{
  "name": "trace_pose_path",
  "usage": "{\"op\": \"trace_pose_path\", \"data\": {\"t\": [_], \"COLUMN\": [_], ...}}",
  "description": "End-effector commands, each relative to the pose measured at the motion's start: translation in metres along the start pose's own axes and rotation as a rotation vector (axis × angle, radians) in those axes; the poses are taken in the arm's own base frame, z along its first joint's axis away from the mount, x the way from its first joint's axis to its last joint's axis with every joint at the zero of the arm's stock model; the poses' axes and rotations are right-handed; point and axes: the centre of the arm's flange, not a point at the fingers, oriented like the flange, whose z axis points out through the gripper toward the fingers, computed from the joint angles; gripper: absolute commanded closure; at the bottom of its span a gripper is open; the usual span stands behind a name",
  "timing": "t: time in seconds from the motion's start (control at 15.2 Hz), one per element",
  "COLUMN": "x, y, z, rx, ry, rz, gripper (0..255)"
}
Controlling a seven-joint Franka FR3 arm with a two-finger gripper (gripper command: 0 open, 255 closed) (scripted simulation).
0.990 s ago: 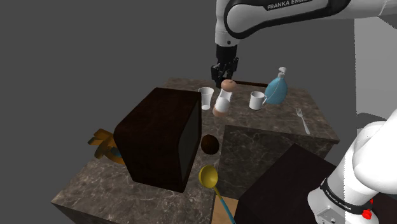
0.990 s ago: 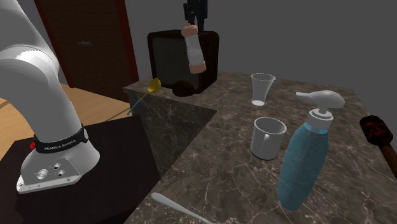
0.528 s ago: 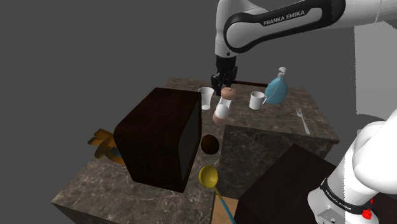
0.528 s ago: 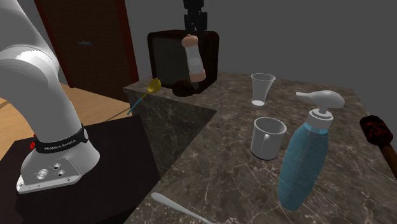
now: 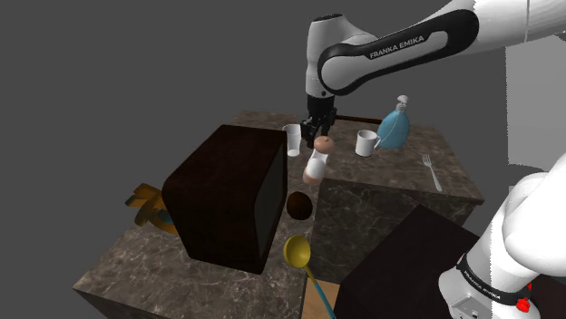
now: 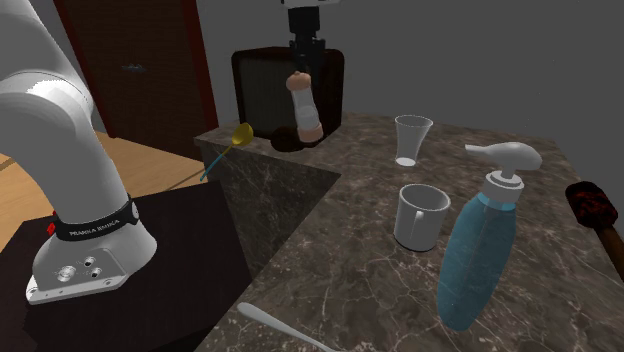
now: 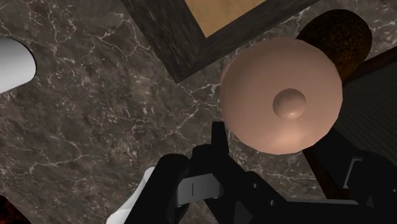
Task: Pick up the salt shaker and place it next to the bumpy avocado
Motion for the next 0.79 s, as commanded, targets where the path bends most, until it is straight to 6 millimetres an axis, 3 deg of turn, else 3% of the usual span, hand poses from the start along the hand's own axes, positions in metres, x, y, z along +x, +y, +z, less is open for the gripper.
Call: {"op": "trace_pose_path", "data": {"t": [0.0,0.73], "x": [-0.001,-0.004], "y": [0.000,-0.004], "z": [0.011,0.072], "rx": [0.000,0.000], "ry": [0.001,0.001], "rz": [0.000,0.000], "gripper": [255,255]}}
